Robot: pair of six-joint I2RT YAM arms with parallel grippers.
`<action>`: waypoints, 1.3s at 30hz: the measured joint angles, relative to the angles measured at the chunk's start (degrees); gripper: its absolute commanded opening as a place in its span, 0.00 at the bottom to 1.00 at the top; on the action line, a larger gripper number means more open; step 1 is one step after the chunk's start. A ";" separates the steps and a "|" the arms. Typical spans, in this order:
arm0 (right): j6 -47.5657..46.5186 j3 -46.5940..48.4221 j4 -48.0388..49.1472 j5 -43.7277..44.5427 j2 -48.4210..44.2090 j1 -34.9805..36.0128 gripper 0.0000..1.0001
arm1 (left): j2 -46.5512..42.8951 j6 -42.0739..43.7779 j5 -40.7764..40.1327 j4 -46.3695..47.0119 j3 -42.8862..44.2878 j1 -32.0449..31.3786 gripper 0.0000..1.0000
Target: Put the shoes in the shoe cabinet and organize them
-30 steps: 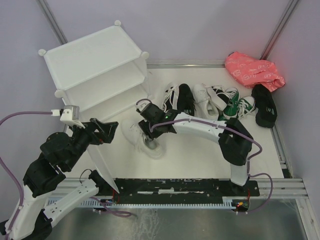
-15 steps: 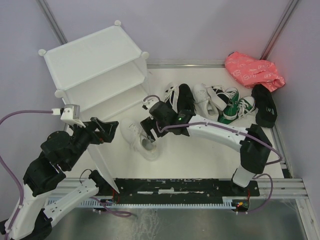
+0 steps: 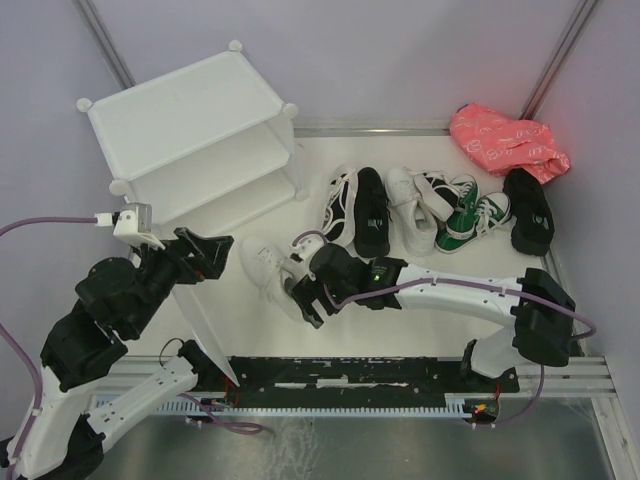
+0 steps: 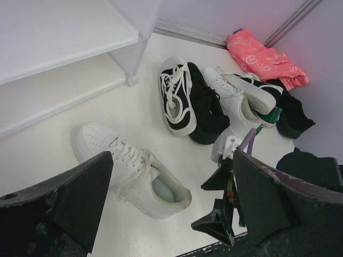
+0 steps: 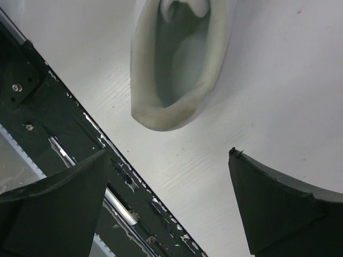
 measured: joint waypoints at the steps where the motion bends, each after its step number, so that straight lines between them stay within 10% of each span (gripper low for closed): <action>1: -0.02 -0.31 0.17 -0.04 0.66 0.68 0.98 | -0.11 -0.31 -0.28 -0.22 0.00 0.00 0.99; 22: -4.42 5.29 9.25 3.89 16.37 2.03 0.89 | -1.86 -1.84 -4.90 -2.27 0.37 0.00 0.99; 34: -5.79 5.49 8.90 4.98 16.96 1.90 0.03 | -1.86 -1.84 -6.56 -3.17 0.37 0.00 0.99; 39: -7.28 8.59 3.96 5.70 17.70 1.92 0.00 | -1.86 -1.86 -6.75 -3.19 0.37 0.00 0.99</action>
